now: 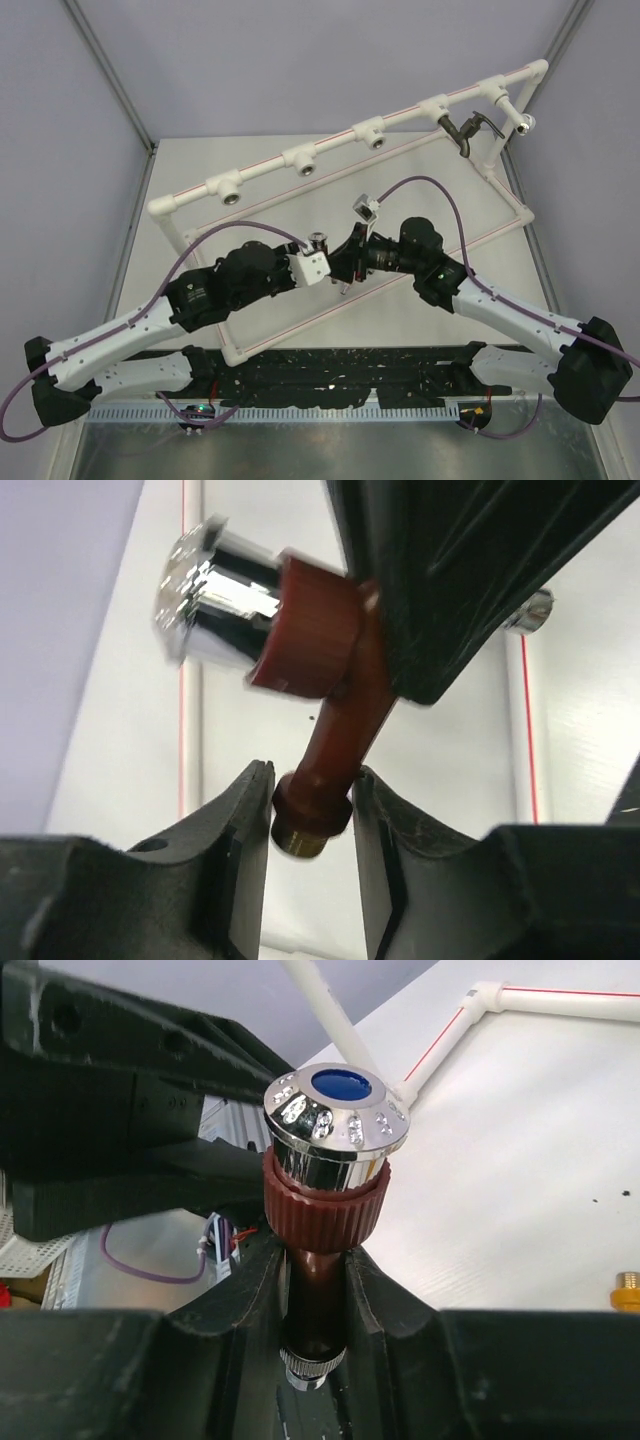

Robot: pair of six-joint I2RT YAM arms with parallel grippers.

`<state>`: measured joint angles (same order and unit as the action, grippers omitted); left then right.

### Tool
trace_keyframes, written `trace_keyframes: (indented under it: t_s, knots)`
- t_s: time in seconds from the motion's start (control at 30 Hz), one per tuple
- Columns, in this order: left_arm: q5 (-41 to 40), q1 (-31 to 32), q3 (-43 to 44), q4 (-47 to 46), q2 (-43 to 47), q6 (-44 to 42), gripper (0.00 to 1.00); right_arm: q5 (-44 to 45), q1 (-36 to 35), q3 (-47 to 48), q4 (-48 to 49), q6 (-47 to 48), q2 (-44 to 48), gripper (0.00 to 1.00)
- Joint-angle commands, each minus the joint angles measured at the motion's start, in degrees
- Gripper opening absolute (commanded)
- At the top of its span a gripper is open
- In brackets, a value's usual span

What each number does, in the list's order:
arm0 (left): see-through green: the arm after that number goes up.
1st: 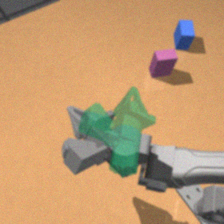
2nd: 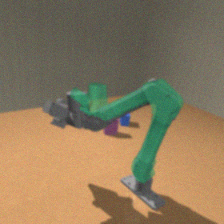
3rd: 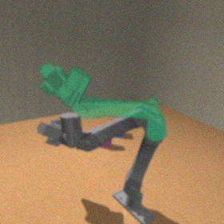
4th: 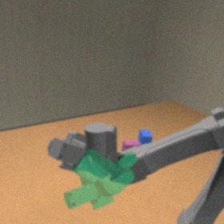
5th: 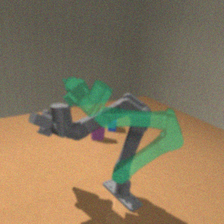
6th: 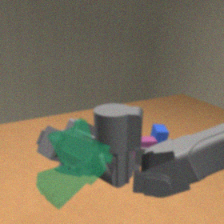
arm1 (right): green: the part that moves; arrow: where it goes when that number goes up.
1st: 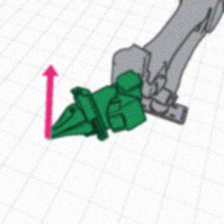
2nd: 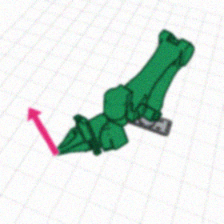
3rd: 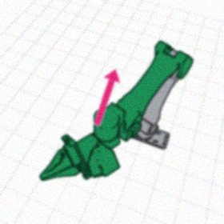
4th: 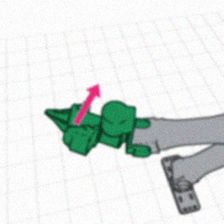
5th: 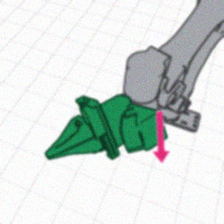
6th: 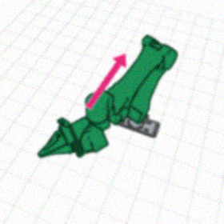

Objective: Install the water faucets

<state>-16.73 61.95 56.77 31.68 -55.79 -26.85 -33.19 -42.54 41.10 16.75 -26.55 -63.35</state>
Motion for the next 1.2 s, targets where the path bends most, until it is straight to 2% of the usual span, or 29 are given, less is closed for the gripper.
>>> trace_keyframes:
  t_s: [0.0,0.07,0.17,0.27,0.37,0.6,0.7,0.93,1.03,1.1,1.17]
  knots:
    - [13.18,-6.92,-4.2,-6.71,7.52,9.17,0.5,-3.45,2.72,-2.42,7.06,-0.26,2.44,0.05]
    - [18.28,-9.39,-7.54,-10.13,11.12,11.64,0.63,-5.21,3.6,-3.22,8.47,-0.61,2.8,0.05]
    - [25.32,-11.23,-11.24,-12.78,15.35,14.1,0.77,-7.93,4.49,-4.45,9.78,0.35,3.76,0.05]
    - [30.08,-12.91,-13.96,-14.36,18.08,15.16,0.84,-10.84,4.75,-4.8,10.93,1.84,4.46,0.05]
    - [33.59,-13.88,-15.2,-16.03,18.79,15.43,0.85,-13.91,4.93,-4.37,10.58,4.65,4.73,0.05]
    - [37.2,-14.67,-12.75,-16.65,16.16,16.12,0.84,-17.69,4.84,-3.84,11.46,7.47,4.99,0.05]
    - [40.72,-14.67,-12.21,-18.14,14.66,18.06,0.81,-17.87,4.93,-4.19,11.9,7.91,5.26,0.05]
    - [42.74,-14.76,-12.3,-19.72,12.29,21.48,0.76,-18.75,4.93,-4.8,13.31,8.35,5.7,0.05]
    - [44.24,-14.76,-12.21,-20.78,11.76,22.8,0.7,-19.37,4.93,-5.24,14.0,8.53,5.7,0.05]
    - [44.94,-14.76,-12.3,-21.92,11.58,23.68,0.63,-19.81,4.84,-5.5,14.44,8.53,5.61,0.05]
    - [45.99,-14.76,-12.48,-22.89,11.49,24.39,0.52,-20.07,4.84,-5.77,14.53,8.88,5.52,0.05]
